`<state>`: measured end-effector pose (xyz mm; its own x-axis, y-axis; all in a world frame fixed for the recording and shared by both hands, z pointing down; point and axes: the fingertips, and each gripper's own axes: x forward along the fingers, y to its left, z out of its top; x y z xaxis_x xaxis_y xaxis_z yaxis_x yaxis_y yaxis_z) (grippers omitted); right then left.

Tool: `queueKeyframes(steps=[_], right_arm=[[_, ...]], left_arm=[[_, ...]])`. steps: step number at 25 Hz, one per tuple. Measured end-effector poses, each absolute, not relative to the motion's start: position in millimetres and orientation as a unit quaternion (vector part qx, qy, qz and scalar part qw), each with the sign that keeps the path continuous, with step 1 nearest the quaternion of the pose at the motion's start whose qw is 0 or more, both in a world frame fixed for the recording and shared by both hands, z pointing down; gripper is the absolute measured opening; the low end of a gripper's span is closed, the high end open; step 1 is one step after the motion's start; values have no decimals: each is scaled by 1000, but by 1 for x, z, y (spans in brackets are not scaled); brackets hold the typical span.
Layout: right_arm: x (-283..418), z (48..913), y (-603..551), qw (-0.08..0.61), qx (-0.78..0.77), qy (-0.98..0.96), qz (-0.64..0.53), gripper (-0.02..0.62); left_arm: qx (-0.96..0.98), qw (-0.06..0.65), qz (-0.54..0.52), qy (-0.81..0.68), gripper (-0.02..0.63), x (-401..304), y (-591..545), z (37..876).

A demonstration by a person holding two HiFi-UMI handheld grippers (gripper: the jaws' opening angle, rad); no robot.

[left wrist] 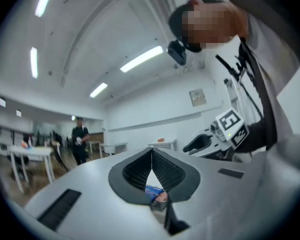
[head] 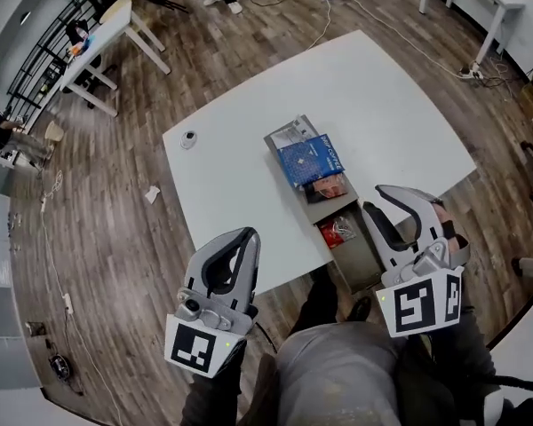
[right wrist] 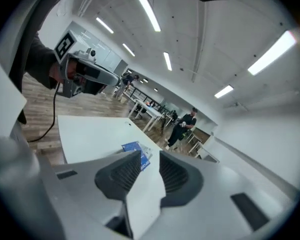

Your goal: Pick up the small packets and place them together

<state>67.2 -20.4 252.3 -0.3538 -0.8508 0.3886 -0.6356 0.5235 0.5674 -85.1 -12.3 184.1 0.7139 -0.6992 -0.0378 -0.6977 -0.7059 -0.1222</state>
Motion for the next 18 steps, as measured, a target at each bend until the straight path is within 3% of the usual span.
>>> queueKeyframes(steps=[3, 11, 18], right_arm=[[72, 259, 6, 298, 460, -827, -121, 115], [59, 373, 78, 357, 377, -855, 19, 115], [40, 395, 63, 409, 325, -853, 7, 115]], left_arm=[[-898, 125, -73, 415, 5, -78, 5, 183], [-908, -29, -128, 397, 4, -37, 74, 291], [-908, -70, -128, 392, 4, -36, 68, 308]])
